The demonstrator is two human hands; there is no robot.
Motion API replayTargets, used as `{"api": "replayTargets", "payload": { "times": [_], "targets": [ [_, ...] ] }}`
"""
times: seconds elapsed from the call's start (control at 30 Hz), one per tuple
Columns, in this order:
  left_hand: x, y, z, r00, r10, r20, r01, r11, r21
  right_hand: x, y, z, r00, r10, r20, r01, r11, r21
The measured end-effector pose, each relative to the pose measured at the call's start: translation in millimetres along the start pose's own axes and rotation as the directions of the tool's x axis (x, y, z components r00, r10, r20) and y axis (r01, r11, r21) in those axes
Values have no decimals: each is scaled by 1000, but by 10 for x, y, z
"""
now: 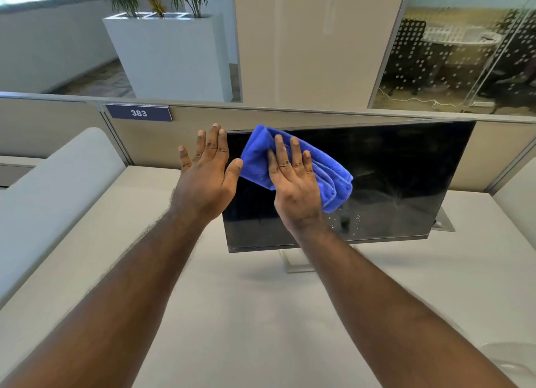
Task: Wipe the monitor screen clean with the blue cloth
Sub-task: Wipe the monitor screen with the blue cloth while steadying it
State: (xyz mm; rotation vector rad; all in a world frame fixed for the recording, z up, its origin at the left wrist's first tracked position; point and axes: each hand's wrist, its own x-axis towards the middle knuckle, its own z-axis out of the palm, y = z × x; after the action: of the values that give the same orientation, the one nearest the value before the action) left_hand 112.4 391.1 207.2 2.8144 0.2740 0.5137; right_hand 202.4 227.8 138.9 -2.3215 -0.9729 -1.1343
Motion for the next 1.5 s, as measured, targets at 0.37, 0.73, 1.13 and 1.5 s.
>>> {"api": "replayTargets", "payload": {
  "times": [0.37,0.73,1.13,1.5],
  "targets": [
    [-1,-15,49,1000,10,-29,-9,999,40,-959,-427,395,925,-185,331,215,975,-57],
    [-17,-19,104,998,3,-57,0,998,58,-1926,48,238,852,159,498,-76,980,-182],
    [7,189,146,999,4,-36,0,995,103,-1704,1067,-171,532,839,115,-821,477,315],
    [82,471,251,997,70,-37,-66,993,98,-1334,1051,-198,564,826,3,-818,558,141]
  ]
}}
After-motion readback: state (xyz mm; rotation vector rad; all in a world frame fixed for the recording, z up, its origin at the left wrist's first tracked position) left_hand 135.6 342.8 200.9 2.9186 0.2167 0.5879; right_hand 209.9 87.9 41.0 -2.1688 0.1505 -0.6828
